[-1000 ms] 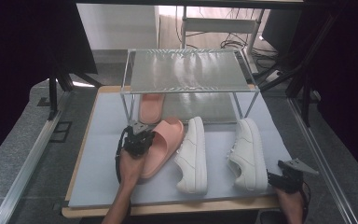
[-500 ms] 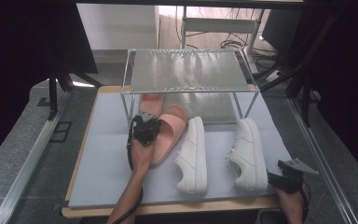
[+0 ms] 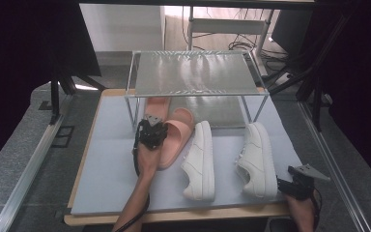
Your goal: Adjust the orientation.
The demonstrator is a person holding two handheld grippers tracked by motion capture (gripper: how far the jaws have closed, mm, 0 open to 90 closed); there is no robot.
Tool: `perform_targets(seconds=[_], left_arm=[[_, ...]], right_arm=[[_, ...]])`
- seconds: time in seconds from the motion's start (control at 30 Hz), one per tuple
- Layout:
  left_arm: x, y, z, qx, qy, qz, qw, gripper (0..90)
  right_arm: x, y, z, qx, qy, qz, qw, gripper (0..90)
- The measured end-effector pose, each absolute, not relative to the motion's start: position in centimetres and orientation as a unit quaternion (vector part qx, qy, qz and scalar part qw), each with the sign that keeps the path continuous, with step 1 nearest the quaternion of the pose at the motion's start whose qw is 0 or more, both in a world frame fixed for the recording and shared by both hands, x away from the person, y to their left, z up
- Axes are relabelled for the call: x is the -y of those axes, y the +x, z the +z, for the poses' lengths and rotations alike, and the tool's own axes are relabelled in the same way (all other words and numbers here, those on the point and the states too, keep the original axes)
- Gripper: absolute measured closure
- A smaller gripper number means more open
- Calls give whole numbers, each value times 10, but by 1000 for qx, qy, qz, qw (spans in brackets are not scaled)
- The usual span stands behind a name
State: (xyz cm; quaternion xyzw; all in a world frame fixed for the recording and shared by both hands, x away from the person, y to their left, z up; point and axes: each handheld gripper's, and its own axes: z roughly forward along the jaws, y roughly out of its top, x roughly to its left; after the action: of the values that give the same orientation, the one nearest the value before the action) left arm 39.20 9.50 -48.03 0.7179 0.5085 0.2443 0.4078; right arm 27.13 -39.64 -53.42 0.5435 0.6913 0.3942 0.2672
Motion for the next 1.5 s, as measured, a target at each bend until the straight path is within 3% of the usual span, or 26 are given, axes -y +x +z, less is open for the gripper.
perform_targets(seconds=[0.3,0.5,0.87,1.5], left_arm=[[-117,356,-473,-469,746,230,413,691],[-132,317,-480,-459,750,201,431,787],[-139,268,-502,-459,768,195,403,893],[-111,281,-515,-441,800,185,363,894]], right_arm=[[396,271,-534,-691,544,395,267,159],[396,271,-534,-691,544,394,267,159],[396,271,-534,-691,544,395,267,158],[396,271,-534,-690,544,395,267,158]])
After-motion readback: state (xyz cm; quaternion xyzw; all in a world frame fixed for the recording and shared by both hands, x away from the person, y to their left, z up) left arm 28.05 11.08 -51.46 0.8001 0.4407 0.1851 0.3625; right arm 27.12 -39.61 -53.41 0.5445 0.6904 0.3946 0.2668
